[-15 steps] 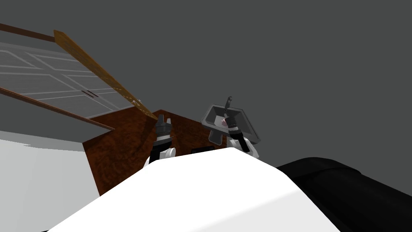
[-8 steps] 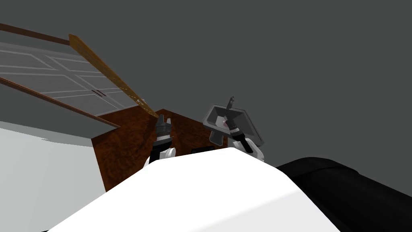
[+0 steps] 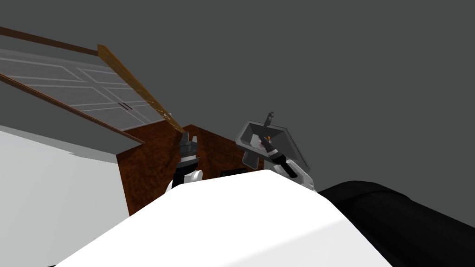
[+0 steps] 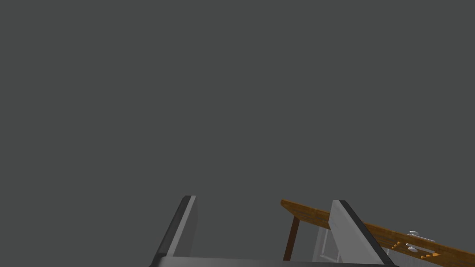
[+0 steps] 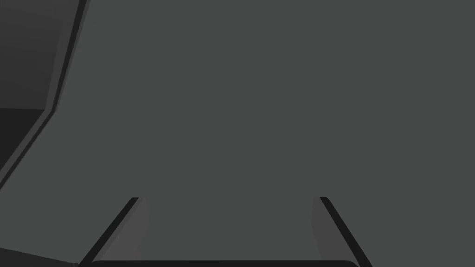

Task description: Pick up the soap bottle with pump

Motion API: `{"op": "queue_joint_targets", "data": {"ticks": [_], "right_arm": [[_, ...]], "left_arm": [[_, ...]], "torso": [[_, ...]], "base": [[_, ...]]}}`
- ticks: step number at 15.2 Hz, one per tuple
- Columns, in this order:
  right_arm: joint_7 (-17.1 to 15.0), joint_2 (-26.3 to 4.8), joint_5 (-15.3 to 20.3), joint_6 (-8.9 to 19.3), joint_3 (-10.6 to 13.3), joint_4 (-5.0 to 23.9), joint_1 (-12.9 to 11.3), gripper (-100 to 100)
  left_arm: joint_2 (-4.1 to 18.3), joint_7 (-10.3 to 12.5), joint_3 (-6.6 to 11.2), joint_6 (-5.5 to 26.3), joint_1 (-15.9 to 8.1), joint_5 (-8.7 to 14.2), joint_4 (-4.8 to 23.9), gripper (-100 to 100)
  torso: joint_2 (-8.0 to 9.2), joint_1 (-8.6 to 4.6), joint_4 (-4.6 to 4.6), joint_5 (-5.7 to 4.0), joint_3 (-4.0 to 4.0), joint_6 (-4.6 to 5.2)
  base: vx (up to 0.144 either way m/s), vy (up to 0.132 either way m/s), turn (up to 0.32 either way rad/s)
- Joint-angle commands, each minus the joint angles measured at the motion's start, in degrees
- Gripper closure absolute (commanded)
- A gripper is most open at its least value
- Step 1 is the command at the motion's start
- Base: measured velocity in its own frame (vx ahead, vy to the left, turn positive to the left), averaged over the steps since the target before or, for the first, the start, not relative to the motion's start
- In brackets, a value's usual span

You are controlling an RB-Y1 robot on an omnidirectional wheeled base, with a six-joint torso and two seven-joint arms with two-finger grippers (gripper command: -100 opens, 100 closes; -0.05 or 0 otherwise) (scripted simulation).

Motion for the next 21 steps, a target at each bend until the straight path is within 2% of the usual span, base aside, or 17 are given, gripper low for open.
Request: {"op": "queue_joint_targets", "data": {"ticks": [1, 3, 4, 6, 7, 9, 10, 12, 13, 15, 16, 18, 19, 21], "right_arm": [[-0.1, -2.9, 1.5, -0.4, -0.4, 1.4, 1.3, -100], [-0.1, -4.6, 1.5, -0.4, -0.4, 1.4, 1.3, -100], [-0.1, -6.3, 2.8, -0.8, -0.8, 2.7, 2.5, -100], [-0.1, -8.2, 2.8, -0.8, -0.8, 2.7, 2.5, -100], [-0.1, -9.9, 4.2, -1.2, -1.2, 4.0, 3.7, -100], [-0.1, -11.8, 4.2, -1.2, -1.2, 4.0, 3.7, -100], [-0.2, -13.7, 5.7, -1.6, -1.7, 5.4, 5.1, -100], [-0.2, -15.5, 5.7, -1.6, -1.7, 5.4, 5.1, -100], [-0.2, -17.6, 7.2, -2.0, -2.1, 6.9, 6.4, -100], [-0.2, -19.2, 7.2, -2.0, -2.1, 6.9, 6.4, -100], [-0.3, -21.0, 8.7, -2.4, -2.6, 8.4, 7.8, -100], [-0.3, -22.9, 8.7, -2.4, -2.6, 8.4, 7.8, -100], [-0.3, -24.4, 10.3, -2.8, -3.1, 10.0, 9.2, -100], [-0.3, -26.5, 10.3, -2.8, -3.1, 10.0, 9.2, -100]], "left_arm": [[0.0, 0.0, 0.00, 0.0, 0.0, 0.0, 0.0, 0], [0.0, 0.0, 0.00, 0.0, 0.0, 0.0, 0.0, 0], [0.0, 0.0, 0.00, 0.0, 0.0, 0.0, 0.0, 0], [0.0, 0.0, 0.00, 0.0, 0.0, 0.0, 0.0, 0], [0.0, 0.0, 0.00, 0.0, 0.0, 0.0, 0.0, 0], [0.0, 0.0, 0.00, 0.0, 0.0, 0.0, 0.0, 0], [0.0, 0.0, 0.00, 0.0, 0.0, 0.0, 0.0, 0], [0.0, 0.0, 0.00, 0.0, 0.0, 0.0, 0.0, 0], [0.0, 0.0, 0.00, 0.0, 0.0, 0.0, 0.0, 0], [0.0, 0.0, 0.00, 0.0, 0.0, 0.0, 0.0, 0], [0.0, 0.0, 0.00, 0.0, 0.0, 0.0, 0.0, 0], [0.0, 0.0, 0.00, 0.0, 0.0, 0.0, 0.0, 0], [0.0, 0.0, 0.00, 0.0, 0.0, 0.0, 0.0, 0], [0.0, 0.0, 0.00, 0.0, 0.0, 0.0, 0.0, 0]], "torso": [[0.00, 0.00, 0.00, 0.00, 0.00, 0.00], [-0.01, 0.00, 0.00, 0.00, -0.01, -0.02], [-0.01, 0.00, 0.00, 0.00, -0.01, 0.00], [-0.03, 0.01, -0.01, 0.00, -0.01, -0.01], [-0.02, 0.01, 0.00, 0.00, -0.01, 0.00], [-0.04, 0.01, -0.01, 0.00, -0.02, -0.02], [-0.03, 0.01, -0.01, 0.00, -0.02, 0.00], [-0.06, 0.02, -0.01, 0.01, -0.03, -0.01], [-0.04, 0.02, -0.01, 0.00, -0.03, 0.00], [-0.07, 0.02, -0.02, 0.00, -0.04, -0.02], [-0.05, 0.01, -0.01, 0.01, -0.03, 0.00], [-0.07, 0.02, -0.02, 0.01, -0.04, -0.01], [-0.06, 0.02, -0.01, 0.01, -0.04, 0.00], [-0.08, 0.04, -0.02, 0.01, -0.05, -0.02]], "base": [[0.018, 0.009, 0.088], [0.019, 0.007, 0.078], [0.021, 0.011, 0.113], [0.022, 0.009, 0.063], [0.024, 0.010, 0.118], [0.023, 0.007, 0.078], [0.028, 0.012, 0.102], [0.026, 0.010, 0.085], [0.029, 0.012, 0.097], [0.027, 0.007, 0.082], [0.030, 0.009, 0.116], [0.030, 0.009, 0.069], [0.028, 0.013, 0.120], [0.030, 0.011, 0.083]]}}
